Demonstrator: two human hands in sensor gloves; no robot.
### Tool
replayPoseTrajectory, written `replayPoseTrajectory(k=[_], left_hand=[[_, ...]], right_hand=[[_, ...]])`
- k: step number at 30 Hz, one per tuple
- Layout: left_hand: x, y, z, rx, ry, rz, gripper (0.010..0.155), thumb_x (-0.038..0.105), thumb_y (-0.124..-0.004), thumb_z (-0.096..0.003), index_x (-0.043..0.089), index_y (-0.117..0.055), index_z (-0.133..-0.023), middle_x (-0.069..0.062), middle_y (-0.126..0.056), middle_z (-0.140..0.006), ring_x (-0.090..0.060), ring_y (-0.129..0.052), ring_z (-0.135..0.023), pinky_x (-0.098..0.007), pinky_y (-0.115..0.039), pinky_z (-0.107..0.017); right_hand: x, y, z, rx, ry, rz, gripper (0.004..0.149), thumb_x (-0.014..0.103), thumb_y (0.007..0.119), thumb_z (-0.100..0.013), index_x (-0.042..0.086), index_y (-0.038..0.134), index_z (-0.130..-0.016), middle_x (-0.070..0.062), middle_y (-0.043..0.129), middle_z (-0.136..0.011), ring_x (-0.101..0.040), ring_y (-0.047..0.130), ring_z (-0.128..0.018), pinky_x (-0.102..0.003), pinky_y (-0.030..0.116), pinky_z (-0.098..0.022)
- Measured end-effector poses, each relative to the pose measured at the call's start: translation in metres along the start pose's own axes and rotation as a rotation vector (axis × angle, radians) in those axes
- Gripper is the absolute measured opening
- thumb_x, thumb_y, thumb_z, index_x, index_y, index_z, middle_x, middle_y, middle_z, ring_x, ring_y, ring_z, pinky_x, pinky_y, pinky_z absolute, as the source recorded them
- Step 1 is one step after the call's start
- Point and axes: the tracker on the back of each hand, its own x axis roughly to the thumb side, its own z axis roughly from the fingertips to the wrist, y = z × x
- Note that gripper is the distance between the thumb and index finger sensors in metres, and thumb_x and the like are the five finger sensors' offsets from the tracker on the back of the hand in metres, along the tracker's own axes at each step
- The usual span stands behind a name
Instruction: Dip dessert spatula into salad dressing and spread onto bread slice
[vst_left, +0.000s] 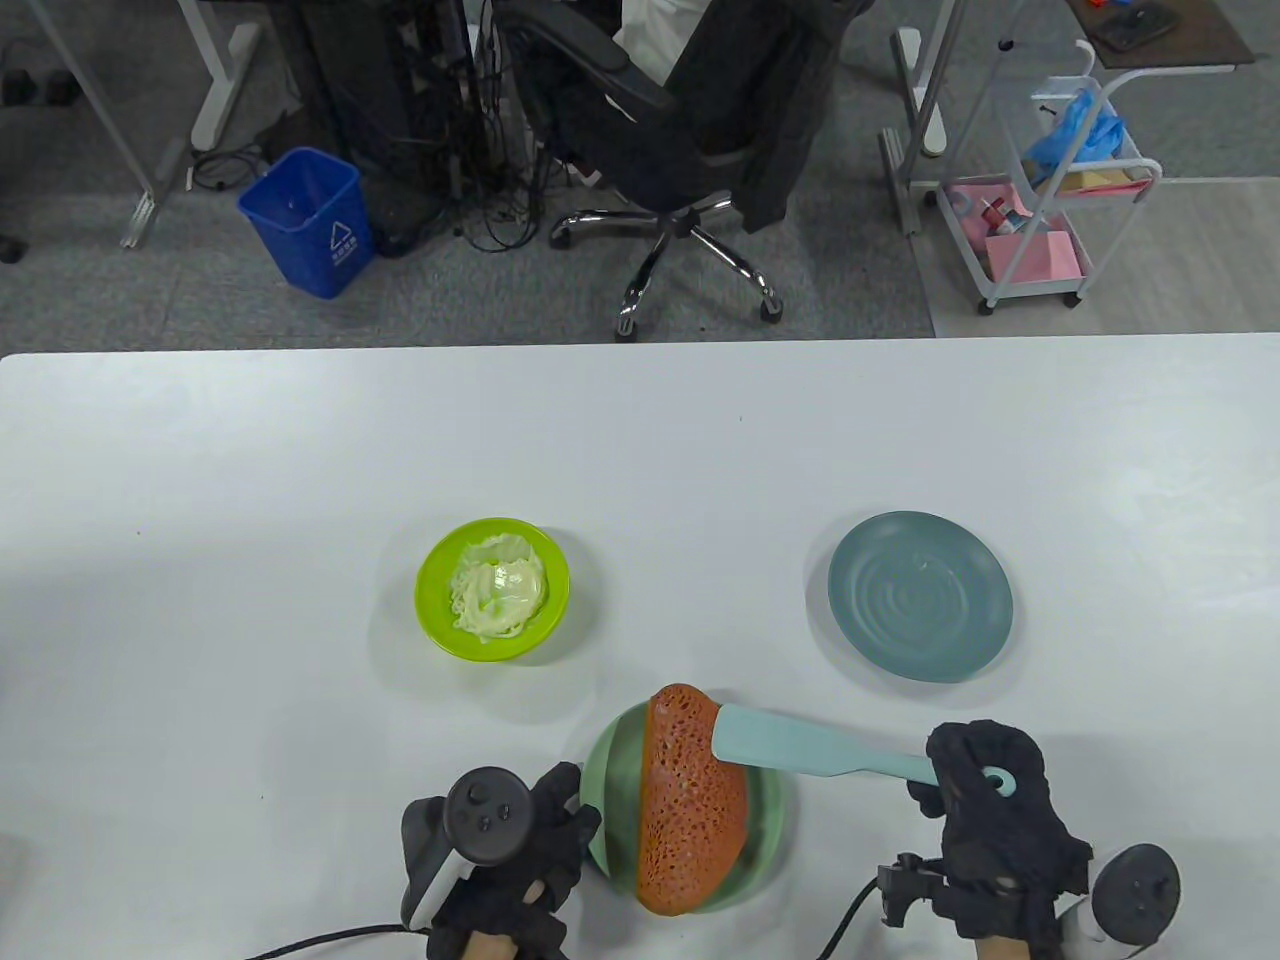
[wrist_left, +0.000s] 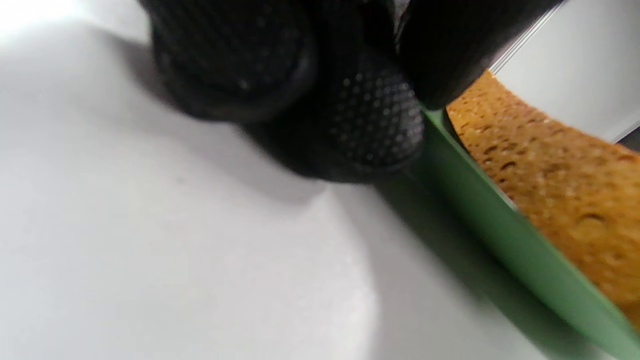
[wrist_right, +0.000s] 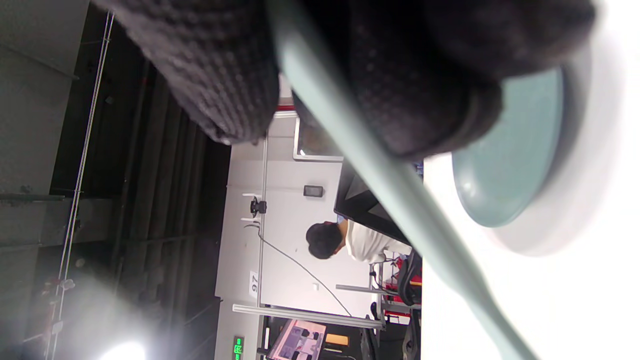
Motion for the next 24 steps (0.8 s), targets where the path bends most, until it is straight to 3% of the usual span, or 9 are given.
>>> replayPoseTrajectory(k=[7, 12, 24], left_hand=[[0.002, 0.001, 0.002, 0.024, -0.007, -0.047, 0.058, 0.042, -0.081, -0.0579, 0.007, -0.073, -0.103, 0.004, -0.102, -0.061, -0.009, -0.111, -0.031, -0.028, -0.097, -0.027], [0.004, 0.007, 0.006, 0.102, -0.032, -0.124, 0.062, 0.048, -0.075, -0.0597, 0.006, -0.073, -0.104, 0.000, -0.102, -0.064, -0.013, -0.111, -0.034, -0.031, -0.096, -0.029], [0.018, 0.026, 0.028, 0.400, -0.163, -0.334, 0.072, 0.058, -0.065, -0.0597, 0.007, -0.067, -0.110, -0.017, -0.087, -0.093, -0.038, -0.102, -0.070, -0.053, -0.086, -0.052]], right_hand=[[0.001, 0.000, 0.000, 0.008, 0.005, -0.024, 0.037, 0.033, 0.096, -0.049, 0.020, 0.076, -0.077, -0.015, 0.086, -0.073, -0.036, 0.102, -0.037, -0.042, 0.087, -0.025], [0.001, 0.002, 0.000, 0.020, 0.010, -0.055, 0.038, 0.035, 0.095, -0.048, 0.021, 0.076, -0.077, -0.014, 0.087, -0.072, -0.035, 0.103, -0.036, -0.040, 0.087, -0.024], [0.001, 0.003, 0.001, 0.036, 0.018, -0.094, 0.041, 0.040, 0.094, -0.048, 0.020, 0.076, -0.078, -0.014, 0.088, -0.072, -0.034, 0.105, -0.036, -0.038, 0.090, -0.023]])
